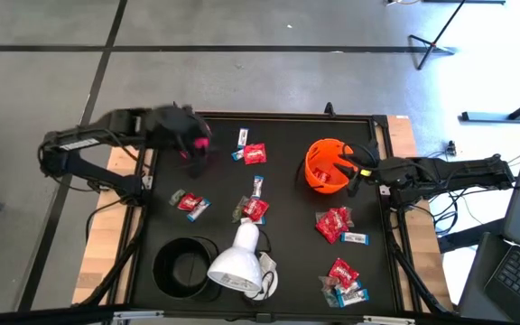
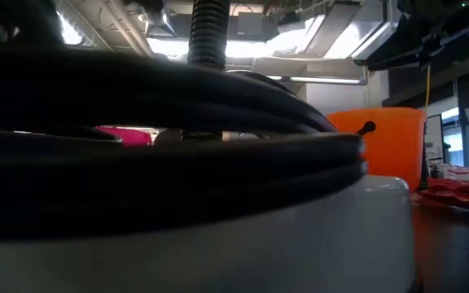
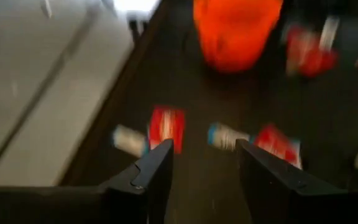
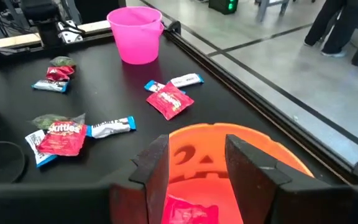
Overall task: Sort candy
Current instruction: Put the red candy into the orange bucket
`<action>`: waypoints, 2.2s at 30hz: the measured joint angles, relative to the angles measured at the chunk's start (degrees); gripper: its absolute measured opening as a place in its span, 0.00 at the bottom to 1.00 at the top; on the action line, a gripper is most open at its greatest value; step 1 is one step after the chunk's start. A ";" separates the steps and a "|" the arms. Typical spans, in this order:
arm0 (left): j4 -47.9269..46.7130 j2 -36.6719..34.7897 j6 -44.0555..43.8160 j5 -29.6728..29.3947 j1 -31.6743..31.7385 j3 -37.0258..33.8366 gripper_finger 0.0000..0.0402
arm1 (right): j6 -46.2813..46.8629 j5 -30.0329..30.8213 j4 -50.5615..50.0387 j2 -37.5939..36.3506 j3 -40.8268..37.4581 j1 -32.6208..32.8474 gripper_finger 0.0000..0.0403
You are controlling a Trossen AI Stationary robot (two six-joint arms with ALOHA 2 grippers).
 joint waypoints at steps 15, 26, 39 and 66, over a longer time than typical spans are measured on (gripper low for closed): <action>-7.02 0.87 -9.17 9.44 -6.28 -21.46 0.40 | -6.84 -1.10 5.01 0.00 0.00 0.00 0.38; -0.58 1.25 -12.32 12.25 -8.48 -32.77 0.40 | -11.22 -4.99 10.80 0.00 0.00 0.02 0.38; 5.35 1.86 -13.46 15.87 -8.46 -38.75 0.41 | -11.21 -4.99 10.96 0.02 0.00 0.00 0.38; 8.02 14.89 -10.55 15.83 -6.66 -40.04 0.38 | -11.11 -4.99 10.98 0.02 0.00 0.00 0.38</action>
